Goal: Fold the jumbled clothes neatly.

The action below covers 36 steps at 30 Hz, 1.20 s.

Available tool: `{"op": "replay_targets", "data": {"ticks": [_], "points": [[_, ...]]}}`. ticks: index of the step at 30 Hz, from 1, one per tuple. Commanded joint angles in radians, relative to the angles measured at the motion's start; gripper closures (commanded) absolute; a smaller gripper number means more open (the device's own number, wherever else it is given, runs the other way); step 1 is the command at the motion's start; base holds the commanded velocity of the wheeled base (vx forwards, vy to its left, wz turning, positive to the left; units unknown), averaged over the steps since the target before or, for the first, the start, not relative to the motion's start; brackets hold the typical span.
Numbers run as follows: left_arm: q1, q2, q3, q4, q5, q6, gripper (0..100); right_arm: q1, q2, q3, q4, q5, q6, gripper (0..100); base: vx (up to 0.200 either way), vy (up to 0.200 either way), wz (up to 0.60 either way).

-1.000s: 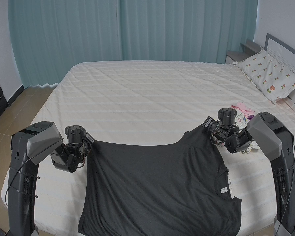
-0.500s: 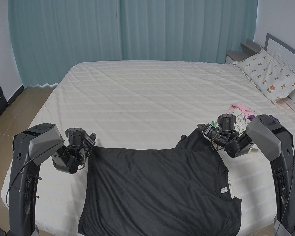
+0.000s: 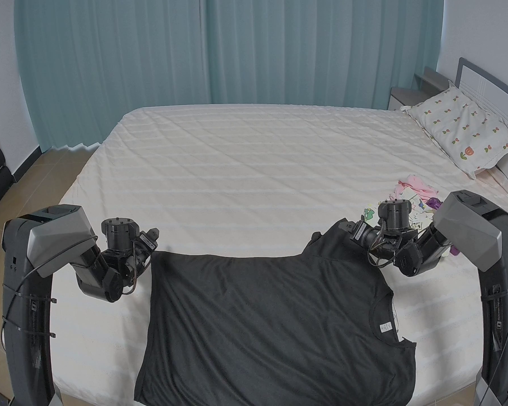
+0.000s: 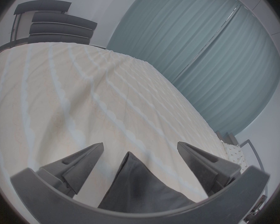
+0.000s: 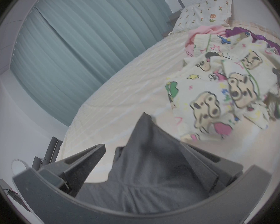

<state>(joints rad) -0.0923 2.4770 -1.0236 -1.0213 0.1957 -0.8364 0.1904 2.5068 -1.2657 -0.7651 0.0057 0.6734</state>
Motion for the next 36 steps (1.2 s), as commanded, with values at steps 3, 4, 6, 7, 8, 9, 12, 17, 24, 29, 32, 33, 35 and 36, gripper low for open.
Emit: {"op": "replay_targets", "data": {"ticks": [3,4,6,7,8,9,12,17,24,29,32,33,35,36], "points": [[-0.003,-0.156,0.172,-0.022,-0.032,-0.006,0,-0.002,-0.187,0.266,-0.022,0.010,0.020,0,0.000,0.000,0.00],[-0.006,-0.168,0.195,-0.025,-0.032,-0.006,0,-0.002,-0.224,0.316,-0.026,0.013,0.029,0,-0.200,0.000,0.00],[-0.018,-0.190,0.238,-0.026,-0.032,-0.004,0,-0.003,-0.270,0.391,-0.031,0.028,0.046,0,-0.200,0.000,0.00],[-0.029,-0.205,0.269,-0.030,-0.032,-0.003,0,-0.003,-0.293,0.433,-0.031,0.031,0.055,0,-0.200,0.000,0.00],[-0.035,-0.222,0.307,-0.033,-0.032,-0.003,0,-0.003,-0.319,0.476,-0.031,0.033,0.064,0,-0.200,0.000,0.00],[-0.038,-0.239,0.347,-0.040,-0.036,-0.003,0,-0.003,-0.341,0.511,-0.031,0.034,0.074,0,-0.200,0.000,0.00],[-0.060,-0.286,0.488,-0.102,-0.073,-0.004,0,-0.002,-0.410,0.618,-0.033,0.034,0.106,0,-0.200,0.000,0.00],[-0.102,-0.290,0.669,-0.211,-0.087,-0.010,0,0.006,-0.467,0.737,-0.042,0.046,0.143,0,-0.200,0.000,0.00],[-0.170,-0.250,0.833,-0.326,-0.091,-0.023,0,0.035,-0.462,0.873,-0.171,0.046,0.212,0,-0.200,0.000,0.00],[-0.173,-0.193,0.869,-0.330,-0.090,-0.017,0,0.040,-0.442,0.924,-0.257,0.048,0.212,0,-0.200,0.000,0.00],[-0.181,-0.170,0.873,-0.341,-0.090,-0.015,0,0.040,-0.425,0.944,-0.275,0.068,0.213,0,-0.067,0.000,0.00],[-0.182,-0.168,0.873,-0.349,-0.090,-0.015,0,0.040,-0.424,0.945,-0.278,0.071,0.213,0,0.000,0.000,0.00],[-0.188,-0.162,0.872,-0.358,-0.088,-0.015,0,0.040,-0.422,0.947,-0.278,0.079,0.215,0,0.000,0.000,0.00],[-0.190,-0.155,0.864,-0.358,-0.087,-0.012,0,0.040,-0.424,0.947,-0.280,0.082,0.216,0,0.000,0.000,0.00]]}}
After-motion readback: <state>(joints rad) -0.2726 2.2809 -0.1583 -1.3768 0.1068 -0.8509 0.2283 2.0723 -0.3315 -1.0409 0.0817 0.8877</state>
